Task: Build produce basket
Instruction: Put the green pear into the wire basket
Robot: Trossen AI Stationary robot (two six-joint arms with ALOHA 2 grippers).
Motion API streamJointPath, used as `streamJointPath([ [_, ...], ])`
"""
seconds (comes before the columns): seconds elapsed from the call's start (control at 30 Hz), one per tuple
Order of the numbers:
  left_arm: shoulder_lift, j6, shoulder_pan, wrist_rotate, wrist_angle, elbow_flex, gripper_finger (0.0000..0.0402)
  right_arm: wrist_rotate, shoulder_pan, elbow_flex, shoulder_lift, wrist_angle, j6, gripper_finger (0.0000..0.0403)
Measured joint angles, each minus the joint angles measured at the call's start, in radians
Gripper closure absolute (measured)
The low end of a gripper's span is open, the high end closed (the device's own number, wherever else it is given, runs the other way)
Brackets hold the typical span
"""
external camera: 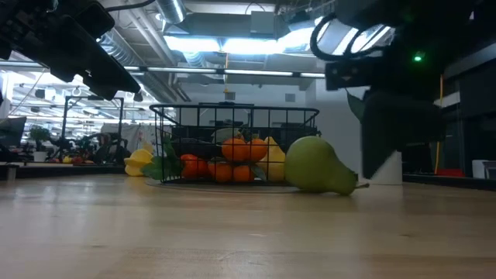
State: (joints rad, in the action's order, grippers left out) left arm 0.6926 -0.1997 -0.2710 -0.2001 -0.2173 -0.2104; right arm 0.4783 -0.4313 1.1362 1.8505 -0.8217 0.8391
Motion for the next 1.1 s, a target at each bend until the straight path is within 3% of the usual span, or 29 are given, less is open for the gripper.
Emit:
streamJointPath([
  [0.23,0.000,0.000,0.000,0.000,0.000,0.000,0.0189,-0.026,-0.032,0.000,-0.107,-0.201,0.121,0.0254],
  [0.47,0.000,0.000,0.000,0.000,0.000,0.000,0.0188,0.156,-0.130,-0.008,-0.259,-0.306,0.328,0.0254],
  [0.6,0.000,0.000,0.000,0.000,0.000,0.000,0.0189,0.187,-0.175,-0.080,-0.280,-0.164,0.334,0.0253],
  [0.87,0.000,0.000,0.000,0.000,0.000,0.000,0.0189,0.178,-0.185,-0.360,-0.291,0.320,0.309,0.0254],
  [1.1,0.000,0.000,0.000,-0.004,0.000,0.000,0.0188,0.184,-0.158,-0.422,-0.328,0.496,0.249,0.0253],
])
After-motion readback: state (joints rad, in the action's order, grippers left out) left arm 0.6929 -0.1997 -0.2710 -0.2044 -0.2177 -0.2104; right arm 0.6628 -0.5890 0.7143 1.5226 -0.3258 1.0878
